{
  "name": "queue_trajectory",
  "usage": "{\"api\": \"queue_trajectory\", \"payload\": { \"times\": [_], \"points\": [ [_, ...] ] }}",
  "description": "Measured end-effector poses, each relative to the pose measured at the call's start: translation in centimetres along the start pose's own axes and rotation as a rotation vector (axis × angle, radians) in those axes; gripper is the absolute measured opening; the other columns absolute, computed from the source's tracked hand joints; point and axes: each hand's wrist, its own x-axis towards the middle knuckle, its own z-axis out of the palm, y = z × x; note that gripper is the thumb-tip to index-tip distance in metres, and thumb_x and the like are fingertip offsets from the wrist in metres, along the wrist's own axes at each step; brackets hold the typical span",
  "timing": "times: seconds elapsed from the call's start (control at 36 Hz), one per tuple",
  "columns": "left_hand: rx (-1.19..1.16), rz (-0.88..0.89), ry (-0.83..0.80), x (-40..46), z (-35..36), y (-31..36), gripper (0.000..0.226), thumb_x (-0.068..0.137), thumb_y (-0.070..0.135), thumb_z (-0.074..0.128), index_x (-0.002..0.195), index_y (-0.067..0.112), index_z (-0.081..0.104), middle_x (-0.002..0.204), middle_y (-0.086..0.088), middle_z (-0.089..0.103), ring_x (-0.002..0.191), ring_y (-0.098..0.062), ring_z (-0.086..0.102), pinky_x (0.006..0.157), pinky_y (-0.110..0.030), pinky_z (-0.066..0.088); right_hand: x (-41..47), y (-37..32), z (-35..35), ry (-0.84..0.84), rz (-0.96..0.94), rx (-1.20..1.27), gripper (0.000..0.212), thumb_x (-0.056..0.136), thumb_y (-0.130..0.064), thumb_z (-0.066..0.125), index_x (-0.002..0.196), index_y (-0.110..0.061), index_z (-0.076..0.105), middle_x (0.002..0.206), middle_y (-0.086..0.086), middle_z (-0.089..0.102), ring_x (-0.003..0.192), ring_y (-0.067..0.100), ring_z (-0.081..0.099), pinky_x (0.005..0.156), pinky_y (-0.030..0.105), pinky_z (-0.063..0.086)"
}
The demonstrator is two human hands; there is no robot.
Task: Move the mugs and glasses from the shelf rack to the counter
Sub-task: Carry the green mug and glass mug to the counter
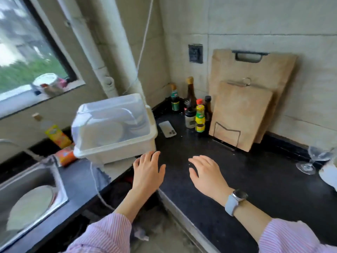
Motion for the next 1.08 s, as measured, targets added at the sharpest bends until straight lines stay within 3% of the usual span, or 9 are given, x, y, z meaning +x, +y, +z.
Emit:
{"api": "queue_trajectory", "payload": {
  "times": [0.28, 0.47, 0.64, 0.97, 1.08],
  "points": [
    [0.124, -0.407, 0.200, -21.7, -15.5, -21.2, 0.045, 0.087, 0.035, 0.051, 0.129, 0.019, 0.047, 0.131, -0.004, 0.054, 0.122, -0.027, 0.047, 0.099, -0.040, 0.035, -4.5, -29.2, 8.6, -0.068, -0.518, 0.069, 0.039, 0.091, -0.026, 0.044, 0.128, -0.013, 0.049, 0.134, 0.004, 0.052, 0.128, 0.022, 0.041, 0.106, 0.036, 0.032],
    [0.166, -0.703, 0.357, -36.6, -24.7, -31.0, 0.044, 0.089, 0.032, 0.052, 0.129, 0.013, 0.048, 0.130, -0.008, 0.054, 0.123, -0.026, 0.046, 0.101, -0.040, 0.036, -9.6, -47.0, 14.2, -0.193, -0.834, 0.117, 0.035, 0.091, -0.025, 0.044, 0.124, -0.015, 0.051, 0.128, 0.005, 0.056, 0.123, 0.025, 0.044, 0.097, 0.036, 0.033],
    [0.203, -0.955, 0.477, -46.0, -31.0, -37.2, 0.043, 0.088, 0.029, 0.055, 0.127, 0.011, 0.051, 0.126, -0.011, 0.057, 0.118, -0.029, 0.050, 0.097, -0.041, 0.039, -13.9, -59.3, 17.8, -0.300, -1.050, 0.237, 0.035, 0.092, -0.024, 0.045, 0.124, -0.014, 0.053, 0.128, 0.006, 0.057, 0.122, 0.024, 0.046, 0.101, 0.038, 0.038],
    [0.241, -1.134, 0.677, -54.6, -41.7, -52.3, 0.039, 0.088, 0.027, 0.055, 0.122, 0.008, 0.054, 0.124, -0.013, 0.058, 0.116, -0.028, 0.053, 0.100, -0.045, 0.042, -14.7, -82.4, 25.4, -0.481, -1.249, 0.404, 0.033, 0.092, -0.018, 0.043, 0.121, -0.006, 0.053, 0.124, 0.012, 0.055, 0.116, 0.028, 0.050, 0.101, 0.038, 0.039],
    [0.246, -1.129, 0.717, -54.6, -47.0, -58.5, 0.039, 0.090, 0.028, 0.053, 0.124, 0.009, 0.052, 0.123, -0.012, 0.058, 0.111, -0.026, 0.055, 0.097, -0.038, 0.044, -12.9, -90.7, 27.0, -0.453, -1.269, 0.469, 0.031, 0.092, -0.019, 0.045, 0.118, -0.007, 0.055, 0.117, 0.012, 0.059, 0.105, 0.029, 0.056, 0.097, 0.036, 0.043]
  ]
}}
